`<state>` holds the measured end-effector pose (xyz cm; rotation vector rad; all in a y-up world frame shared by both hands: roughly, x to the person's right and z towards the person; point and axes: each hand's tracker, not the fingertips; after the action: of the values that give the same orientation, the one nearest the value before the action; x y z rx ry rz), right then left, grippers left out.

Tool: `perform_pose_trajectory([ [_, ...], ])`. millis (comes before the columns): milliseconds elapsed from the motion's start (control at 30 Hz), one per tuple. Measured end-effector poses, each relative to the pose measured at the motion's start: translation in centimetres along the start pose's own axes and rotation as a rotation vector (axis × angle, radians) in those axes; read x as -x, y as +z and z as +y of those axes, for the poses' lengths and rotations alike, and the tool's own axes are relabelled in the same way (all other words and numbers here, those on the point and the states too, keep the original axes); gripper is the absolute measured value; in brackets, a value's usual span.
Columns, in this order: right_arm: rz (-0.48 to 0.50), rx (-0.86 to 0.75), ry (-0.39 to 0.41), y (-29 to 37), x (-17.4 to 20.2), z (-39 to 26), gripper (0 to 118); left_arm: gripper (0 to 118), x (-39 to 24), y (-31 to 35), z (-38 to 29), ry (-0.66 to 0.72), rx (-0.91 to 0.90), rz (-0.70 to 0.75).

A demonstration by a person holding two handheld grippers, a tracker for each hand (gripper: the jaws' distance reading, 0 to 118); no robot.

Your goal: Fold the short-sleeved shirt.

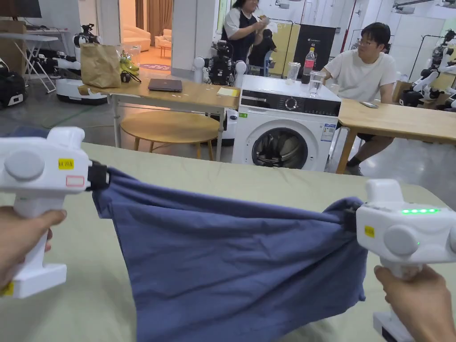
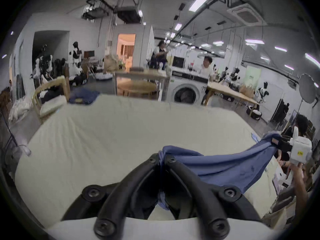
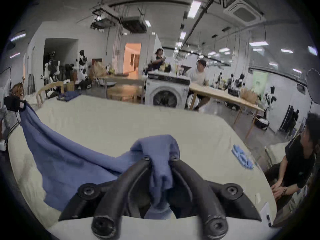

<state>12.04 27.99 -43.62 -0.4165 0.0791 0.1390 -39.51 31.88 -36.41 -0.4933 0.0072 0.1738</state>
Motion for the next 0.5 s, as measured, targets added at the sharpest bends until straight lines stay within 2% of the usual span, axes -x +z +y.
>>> perform_pose_trajectory([
  [233, 0.026, -0.139, -0.042, 3.5, 0.2, 7.8, 10, 0, -0.5, 3.5, 7.9, -0.066, -0.112, 0.043],
  [500, 0.007, -0.207, -0.038, 3.9, 0.6, 13.8, 10, 0, -0.1, 2.8, 11.5, -0.042, -0.131, 0.048],
])
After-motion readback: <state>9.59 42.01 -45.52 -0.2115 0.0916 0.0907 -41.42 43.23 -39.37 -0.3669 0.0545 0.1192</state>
